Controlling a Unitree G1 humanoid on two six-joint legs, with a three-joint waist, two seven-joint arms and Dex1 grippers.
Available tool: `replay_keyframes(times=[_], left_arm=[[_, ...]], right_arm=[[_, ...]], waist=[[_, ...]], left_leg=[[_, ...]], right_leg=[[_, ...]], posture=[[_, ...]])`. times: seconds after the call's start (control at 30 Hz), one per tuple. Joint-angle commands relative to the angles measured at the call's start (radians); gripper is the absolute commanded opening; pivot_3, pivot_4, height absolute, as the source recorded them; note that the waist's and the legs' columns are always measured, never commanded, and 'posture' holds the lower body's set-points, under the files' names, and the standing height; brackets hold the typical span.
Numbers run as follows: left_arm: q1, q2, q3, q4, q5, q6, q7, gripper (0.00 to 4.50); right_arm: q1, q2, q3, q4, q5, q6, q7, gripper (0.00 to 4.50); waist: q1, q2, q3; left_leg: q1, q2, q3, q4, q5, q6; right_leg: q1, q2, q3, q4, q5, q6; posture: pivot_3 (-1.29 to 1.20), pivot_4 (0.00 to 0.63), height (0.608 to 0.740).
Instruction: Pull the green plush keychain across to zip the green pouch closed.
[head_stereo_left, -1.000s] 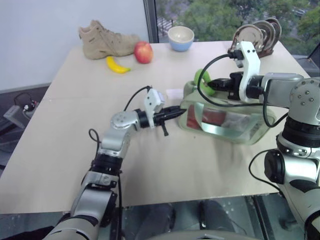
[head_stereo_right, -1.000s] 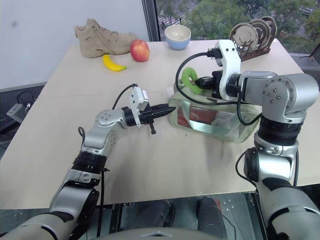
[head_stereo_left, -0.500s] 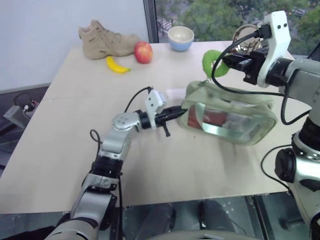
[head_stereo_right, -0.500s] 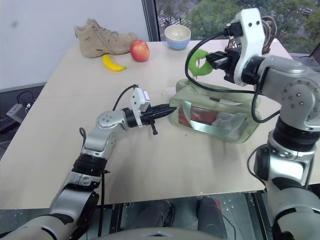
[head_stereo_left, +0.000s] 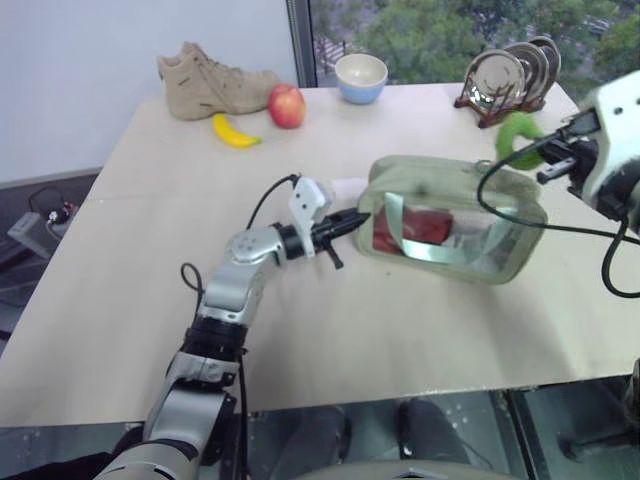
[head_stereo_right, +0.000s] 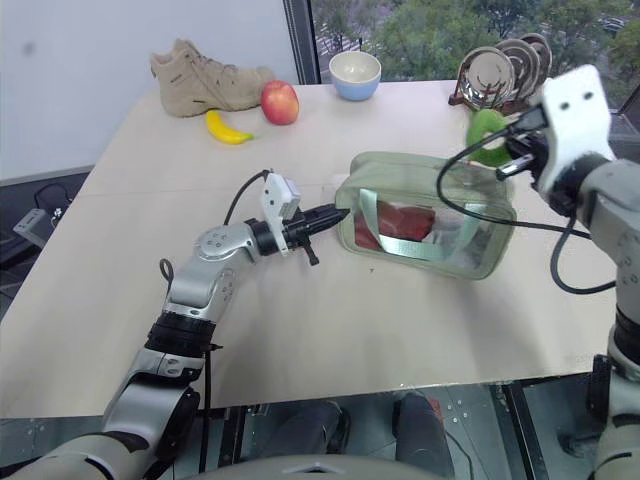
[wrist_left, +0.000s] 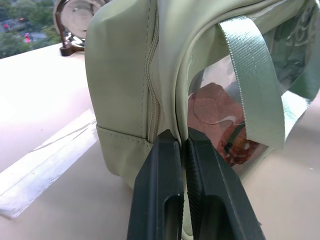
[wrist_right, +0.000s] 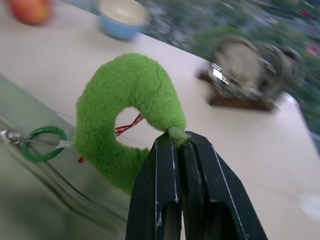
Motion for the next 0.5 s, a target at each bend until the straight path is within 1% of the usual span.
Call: replay_keyframes(times=[0.03, 0.13, 0.23, 0.4, 0.5], left_arm=[[0.016, 0.019, 0.038, -0.006, 0.006, 0.019, 0.03, 0.0], [0.021, 0.022, 0.047, -0.01, 0.004, 0.029, 0.048, 0.0], [0.03, 0.026, 0.058, -0.028, 0.001, 0.044, 0.068, 0.0], [0.056, 0.039, 0.073, -0.079, -0.013, 0.082, 0.089, 0.0], [0.063, 0.041, 0.07, -0.096, -0.014, 0.094, 0.091, 0.0]], right_arm=[[0.062, -0.015, -0.127, -0.05, -0.055, 0.015, -0.05, 0.02], [0.17, 0.027, -0.19, -0.082, -0.087, 0.035, -0.085, 0.02], [0.246, 0.076, -0.221, -0.117, -0.108, 0.053, -0.114, 0.02], [0.361, 0.131, -0.188, -0.128, -0.139, 0.037, -0.141, 0.02], [0.417, 0.174, -0.126, -0.1, -0.154, 0.016, -0.157, 0.02]], waist=[[0.0, 0.0, 0.0], [0.0, 0.0, -0.001], [-0.002, 0.0, -0.001], [-0.002, 0.0, -0.002], [0.0, 0.0, -0.002]], left_leg=[[0.0, 0.0, 0.0, 0.0, 0.0, 0.0], [0.0, 0.0, 0.0, 0.0, 0.0, 0.0], [0.001, 0.0, 0.001, -0.001, 0.0, 0.0], [0.006, 0.001, 0.005, -0.002, 0.0, 0.0], [0.014, 0.002, 0.006, -0.006, 0.0, 0.0]], right_leg=[[0.0, 0.0, 0.0, 0.0, 0.0, 0.0], [0.0, 0.0, 0.0, 0.0, 0.0, 0.0], [0.0, 0.0, 0.002, 0.0, 0.0, 0.0], [0.002, 0.002, 0.006, 0.002, 0.0, 0.0], [0.008, 0.002, 0.007, 0.0, 0.0, 0.0]], posture=[[0.0, 0.15, 0.74], [0.0, 0.15, 0.74], [0.0, 0.15, 0.74], [0.0, 0.15, 0.74], [0.0, 0.15, 0.74]])
